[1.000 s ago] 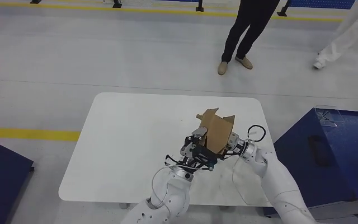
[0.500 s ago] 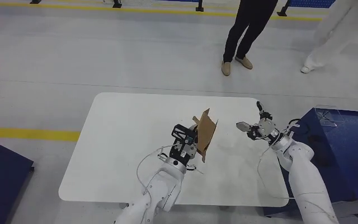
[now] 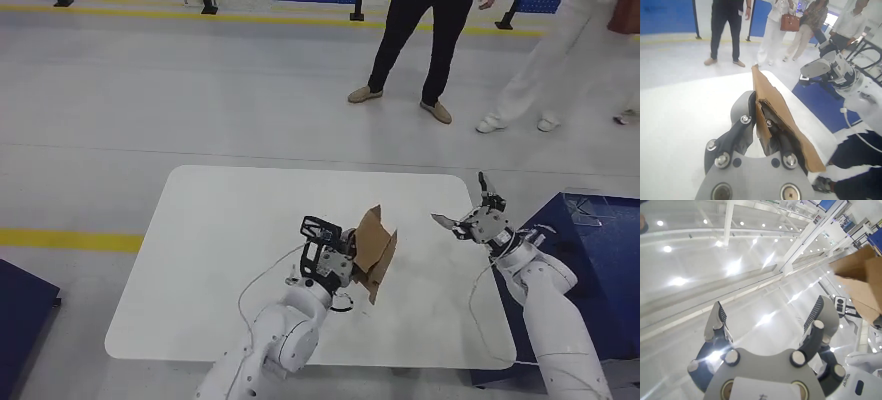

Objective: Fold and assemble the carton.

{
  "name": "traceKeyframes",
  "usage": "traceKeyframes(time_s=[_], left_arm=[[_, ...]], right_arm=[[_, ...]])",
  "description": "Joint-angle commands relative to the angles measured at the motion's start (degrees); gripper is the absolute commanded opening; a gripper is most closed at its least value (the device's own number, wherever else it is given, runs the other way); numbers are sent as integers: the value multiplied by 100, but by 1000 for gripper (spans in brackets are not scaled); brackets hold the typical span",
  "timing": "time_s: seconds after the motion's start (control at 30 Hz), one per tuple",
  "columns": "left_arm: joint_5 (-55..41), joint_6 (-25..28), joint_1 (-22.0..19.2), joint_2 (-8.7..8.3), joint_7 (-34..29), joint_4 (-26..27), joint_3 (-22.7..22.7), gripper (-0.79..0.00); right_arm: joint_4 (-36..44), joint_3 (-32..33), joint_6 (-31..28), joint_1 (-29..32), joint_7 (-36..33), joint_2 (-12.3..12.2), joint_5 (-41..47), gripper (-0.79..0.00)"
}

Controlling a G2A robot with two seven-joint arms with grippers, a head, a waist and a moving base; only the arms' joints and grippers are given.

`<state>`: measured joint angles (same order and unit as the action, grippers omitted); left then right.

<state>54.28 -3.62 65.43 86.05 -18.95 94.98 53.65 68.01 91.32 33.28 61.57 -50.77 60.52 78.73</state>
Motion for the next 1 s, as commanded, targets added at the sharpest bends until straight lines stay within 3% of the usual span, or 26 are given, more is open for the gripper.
traceKeyframes(time_s=[0.0, 0.17, 0.4, 0.63, 0.97], left_arm=[[-2360, -91, -64, 38, -647, -17, 363, -785], [-5447, -741, -468, 134, -1893, -685, 944, -785], [-7861, -1644, -1141, 267, -2857, -1998, 1098, -785], [-8127, -2125, -1751, 378, -3074, -2983, 577, -785], [-8166, -2175, -2086, 479, -3211, -3523, 85, -785]], right_arm=[[63, 171, -191, 35, -334, -56, -304, 0], [199, 446, -661, 193, -1298, -191, -1122, 0], [510, 392, -1613, 619, -2148, -287, -2278, 0], [797, 257, -1881, 883, -2319, -284, -2374, 0], [802, 235, -1853, 870, -2294, -309, -2392, 0]])
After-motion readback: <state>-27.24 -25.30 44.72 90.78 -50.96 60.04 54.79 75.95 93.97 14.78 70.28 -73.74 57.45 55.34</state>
